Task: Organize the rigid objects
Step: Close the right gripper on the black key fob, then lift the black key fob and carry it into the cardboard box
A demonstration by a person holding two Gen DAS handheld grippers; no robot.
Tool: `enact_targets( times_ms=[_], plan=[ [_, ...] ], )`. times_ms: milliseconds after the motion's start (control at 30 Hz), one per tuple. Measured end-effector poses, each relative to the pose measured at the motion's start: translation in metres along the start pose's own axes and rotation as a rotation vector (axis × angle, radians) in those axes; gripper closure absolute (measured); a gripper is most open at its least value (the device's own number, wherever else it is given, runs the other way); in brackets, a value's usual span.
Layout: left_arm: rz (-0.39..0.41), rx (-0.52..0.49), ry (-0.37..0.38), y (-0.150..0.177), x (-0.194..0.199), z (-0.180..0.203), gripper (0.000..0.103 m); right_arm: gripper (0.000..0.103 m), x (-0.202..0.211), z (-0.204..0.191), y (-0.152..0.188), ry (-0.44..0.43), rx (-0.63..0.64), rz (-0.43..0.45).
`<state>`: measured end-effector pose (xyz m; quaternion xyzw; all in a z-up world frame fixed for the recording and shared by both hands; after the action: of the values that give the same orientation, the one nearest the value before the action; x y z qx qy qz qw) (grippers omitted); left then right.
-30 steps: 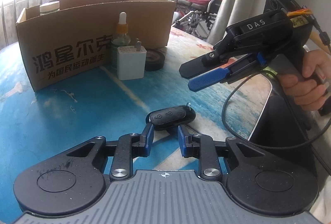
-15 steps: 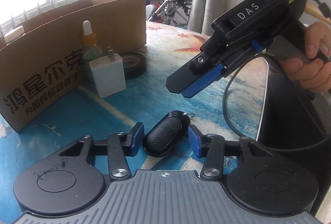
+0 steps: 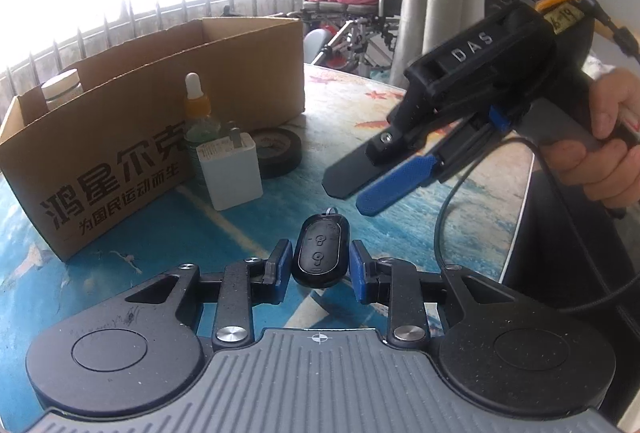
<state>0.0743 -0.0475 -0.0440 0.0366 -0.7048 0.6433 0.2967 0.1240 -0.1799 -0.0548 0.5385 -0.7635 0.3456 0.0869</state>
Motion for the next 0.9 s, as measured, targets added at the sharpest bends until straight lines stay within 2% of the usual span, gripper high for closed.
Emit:
enact_targets(
  times_ms=[167,300,333,367,433,467,600,733,900],
  plan=[
    [0.03,0.107,0.033,-0.006,0.002,-0.003,0.075,0.05,-0.003,0.006,0.005,-0.017,-0.064,-0.013],
    [0.052,0.143,0.059,-0.009,0.001,0.001,0.079,0.051,-0.007,0.0,0.002,-0.041,-0.078,0.034],
    [0.055,0.154,0.058,-0.009,0.0,0.001,0.087,0.057,-0.009,-0.001,0.001,-0.06,-0.086,0.032],
    [0.058,0.159,0.065,-0.009,0.0,0.001,0.089,0.067,-0.012,-0.002,0.0,-0.073,-0.096,0.03],
    [0.053,0.151,0.07,-0.01,-0.002,0.002,0.089,0.081,-0.018,-0.004,0.001,-0.068,-0.084,0.024],
    [0.054,0.15,0.071,-0.01,-0.002,0.002,0.089,0.085,-0.019,-0.005,0.003,-0.068,-0.078,0.033],
    [0.054,0.149,0.071,-0.008,-0.001,0.0,0.088,0.085,-0.02,-0.006,0.003,-0.052,-0.062,0.051],
    [0.024,0.161,0.045,-0.003,0.001,-0.001,0.086,0.085,-0.021,0.005,0.004,0.006,-0.061,0.049],
    [0.002,0.188,0.047,0.007,0.003,0.0,0.084,0.085,-0.024,0.021,0.014,-0.002,-0.125,0.02]
  ],
)
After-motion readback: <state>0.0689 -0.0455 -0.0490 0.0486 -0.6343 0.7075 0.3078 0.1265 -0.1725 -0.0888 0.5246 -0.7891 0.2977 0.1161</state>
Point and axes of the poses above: each gripper's, at about its wrist camera, not at the fingertips, and x roughly against the way its jaws point, z to its right, y to its underside, the point moved 4 cm from there along -x, roughly the way its jaws point, and after that the axes turned 10 degrees about z, right-handed, at the moved point
